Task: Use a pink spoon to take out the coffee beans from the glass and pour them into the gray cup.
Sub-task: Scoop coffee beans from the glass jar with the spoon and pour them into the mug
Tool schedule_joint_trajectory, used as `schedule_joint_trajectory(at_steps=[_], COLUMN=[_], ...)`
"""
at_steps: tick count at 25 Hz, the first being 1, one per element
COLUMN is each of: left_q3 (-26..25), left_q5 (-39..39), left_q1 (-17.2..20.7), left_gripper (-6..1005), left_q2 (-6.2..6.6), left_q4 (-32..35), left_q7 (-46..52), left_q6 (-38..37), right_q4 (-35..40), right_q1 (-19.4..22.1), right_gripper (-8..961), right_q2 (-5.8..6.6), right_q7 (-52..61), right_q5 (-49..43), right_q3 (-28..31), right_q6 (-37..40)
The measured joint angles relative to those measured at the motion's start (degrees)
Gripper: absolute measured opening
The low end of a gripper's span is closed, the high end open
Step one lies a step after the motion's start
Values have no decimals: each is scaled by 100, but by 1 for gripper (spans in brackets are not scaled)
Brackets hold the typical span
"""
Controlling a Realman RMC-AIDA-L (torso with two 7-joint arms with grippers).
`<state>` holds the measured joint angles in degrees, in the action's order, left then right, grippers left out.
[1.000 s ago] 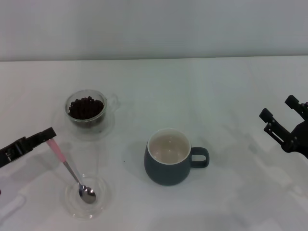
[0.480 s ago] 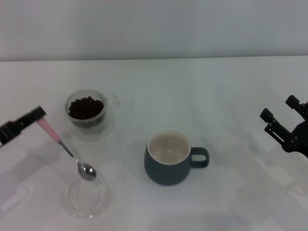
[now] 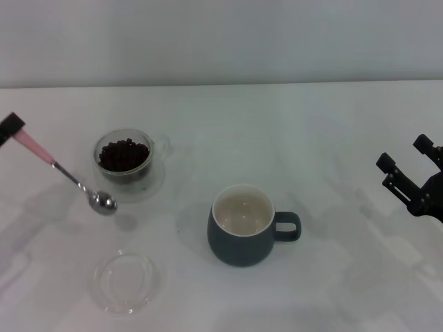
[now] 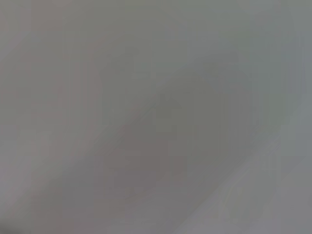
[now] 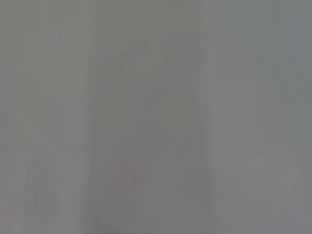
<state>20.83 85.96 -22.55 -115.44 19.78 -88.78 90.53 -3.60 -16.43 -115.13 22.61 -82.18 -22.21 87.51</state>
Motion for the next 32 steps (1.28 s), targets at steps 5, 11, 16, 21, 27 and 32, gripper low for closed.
schedule_joint_trajectory(at_steps=[5,11,16,21,27,32], left_q3=[0,0,29,60,70,117], left_q5=[558,1084,1121,928,410,365], left_q1=[-92,-256,-494,-756,-1102,-1275], left_gripper=[128,129,129,129,129,128], left_q2=[5,7,-1,-12,-40,-108], left_q4=[7,9,14,18,18,17], left_q7=[-160,-321,-504,-619,-1466,-1844], left_q6=[-32,-498,-969,-1320,-1619,-1967], right_q4=[0,75,136,198,289,296], right_q1=[-8,-10,-10,-73,-164,-208], right_gripper=[809,809,809,809,809,809], right_q2=[0,1,6,9,9,9], right_q7=[68,330,408,424,471,473], right_q5=[0,7,143,150,150,150], right_q3=[0,9,125,243,395,449], right_q6=[17,4,-108,-309,-551,-627])
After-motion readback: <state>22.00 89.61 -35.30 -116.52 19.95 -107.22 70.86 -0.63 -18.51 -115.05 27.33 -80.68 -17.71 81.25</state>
